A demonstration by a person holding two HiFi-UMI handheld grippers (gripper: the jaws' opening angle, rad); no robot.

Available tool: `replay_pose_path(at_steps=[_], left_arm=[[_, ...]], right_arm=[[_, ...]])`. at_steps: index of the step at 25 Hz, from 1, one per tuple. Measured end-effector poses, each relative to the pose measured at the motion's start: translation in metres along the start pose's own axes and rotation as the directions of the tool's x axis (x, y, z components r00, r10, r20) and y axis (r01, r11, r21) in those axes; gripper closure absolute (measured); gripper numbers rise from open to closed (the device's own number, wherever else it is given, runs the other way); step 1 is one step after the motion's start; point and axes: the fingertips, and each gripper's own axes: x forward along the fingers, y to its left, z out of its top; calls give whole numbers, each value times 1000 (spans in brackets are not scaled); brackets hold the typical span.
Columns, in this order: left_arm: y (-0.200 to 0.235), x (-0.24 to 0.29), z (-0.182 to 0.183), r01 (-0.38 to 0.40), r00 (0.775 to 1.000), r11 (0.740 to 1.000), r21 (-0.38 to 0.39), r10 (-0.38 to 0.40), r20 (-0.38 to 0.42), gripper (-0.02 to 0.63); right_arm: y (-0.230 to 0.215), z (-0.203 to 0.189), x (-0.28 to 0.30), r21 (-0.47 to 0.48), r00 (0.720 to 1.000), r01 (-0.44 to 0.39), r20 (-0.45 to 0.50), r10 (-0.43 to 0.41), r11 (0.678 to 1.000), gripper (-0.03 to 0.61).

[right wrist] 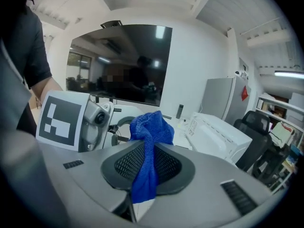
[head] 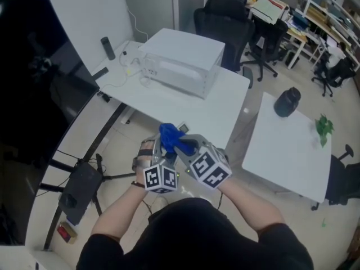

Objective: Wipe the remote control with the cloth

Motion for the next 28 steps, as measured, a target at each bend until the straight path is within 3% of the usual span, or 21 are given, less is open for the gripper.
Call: replay_pose_path(at_steps=[9, 14, 19, 28], left_arm=[[6, -19, -7, 19, 999, 1000, 7, -19, 50, 407], [9, -14, -13, 21, 999, 1000, -3, -21, 45, 407], [9, -18, -6, 18, 998, 1000, -3, -18, 65, 407], [3, -37, 1, 16, 994, 1000, 12, -17, 112, 407]], right_arm=[[-47, 0, -12, 69, 984, 179, 8, -180, 981, 521], [-6, 29, -13, 25, 993, 104, 61, -105, 994, 520], [31, 30, 1, -49, 999, 32, 27, -30, 998, 520], [-5, 15, -6, -37, 986, 167, -7, -167, 985, 520]])
